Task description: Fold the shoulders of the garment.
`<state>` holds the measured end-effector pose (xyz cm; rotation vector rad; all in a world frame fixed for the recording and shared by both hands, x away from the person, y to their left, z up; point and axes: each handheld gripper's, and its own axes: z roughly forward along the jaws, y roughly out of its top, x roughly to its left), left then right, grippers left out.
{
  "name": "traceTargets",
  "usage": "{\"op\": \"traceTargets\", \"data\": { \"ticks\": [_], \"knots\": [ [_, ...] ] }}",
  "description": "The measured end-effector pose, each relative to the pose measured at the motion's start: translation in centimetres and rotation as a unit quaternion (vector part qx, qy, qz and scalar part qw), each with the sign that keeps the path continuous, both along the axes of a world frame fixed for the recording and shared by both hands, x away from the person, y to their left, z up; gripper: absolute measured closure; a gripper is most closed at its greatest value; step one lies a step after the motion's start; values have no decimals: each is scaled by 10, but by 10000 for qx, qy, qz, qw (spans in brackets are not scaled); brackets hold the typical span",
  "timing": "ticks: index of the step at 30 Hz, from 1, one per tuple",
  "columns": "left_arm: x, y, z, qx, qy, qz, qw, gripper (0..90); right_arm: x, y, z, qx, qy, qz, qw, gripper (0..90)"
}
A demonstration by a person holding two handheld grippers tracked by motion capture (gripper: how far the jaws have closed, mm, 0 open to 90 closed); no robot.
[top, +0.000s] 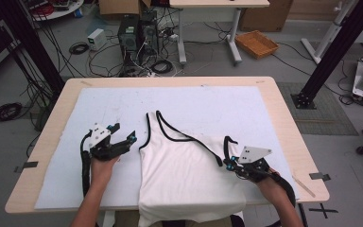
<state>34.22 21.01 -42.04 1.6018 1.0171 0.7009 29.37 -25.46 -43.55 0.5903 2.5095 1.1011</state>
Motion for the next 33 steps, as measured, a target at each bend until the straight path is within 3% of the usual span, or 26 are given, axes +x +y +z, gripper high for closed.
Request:
{"op": "traceTargets", "data": {
  "ticks": [2,6,9,10,11,15,18,20,22,23,26,27,29,33],
  "knots": [
    [11,-3,6,-98,86,-42,9999,279,-1,0,2,231,-155,-153,9995,524],
    [32,-10,13,-137,257,-119,9995,279,1,-10,11,829,-448,-698,9931,362],
    [49,-15,17,-290,462,-123,9984,279,1,-19,13,1040,-577,-1048,9874,297],
    [49,-15,17,-290,462,-123,9984,279,1,-19,13,1040,-577,-1048,9874,297],
    [63,-21,21,-264,563,-177,9979,279,3,-26,14,1283,-533,-1282,9820,237],
    [86,-32,24,-194,827,-304,9959,279,6,-31,13,1411,-433,-1535,9771,216],
    [101,-41,20,-69,1016,-318,9943,279,6,-34,12,1458,-317,-1583,9760,216],
    [108,-47,14,196,1129,-210,9932,280,6,-35,12,1450,-267,-1638,9754,216],
    [115,-51,6,545,1244,-43,9907,339,7,-37,10,1421,-242,-1680,9752,216],
    [118,-52,-1,692,1363,108,9882,371,7,-38,10,1411,-233,-1688,9752,216],
    [125,-50,-12,630,1588,255,9850,393,5,-40,8,1420,-180,-1716,9747,216],
    [125,-50,-12,630,1588,255,9850,399,5,-40,8,1420,-180,-1716,9747,216],
    [129,-53,-20,768,1687,201,9825,411,5,-43,7,1437,-188,-1759,9737,216],
    [130,-62,-24,1208,1725,63,9775,451,5,-45,7,1460,-169,-1785,9729,216]
  ]
}}
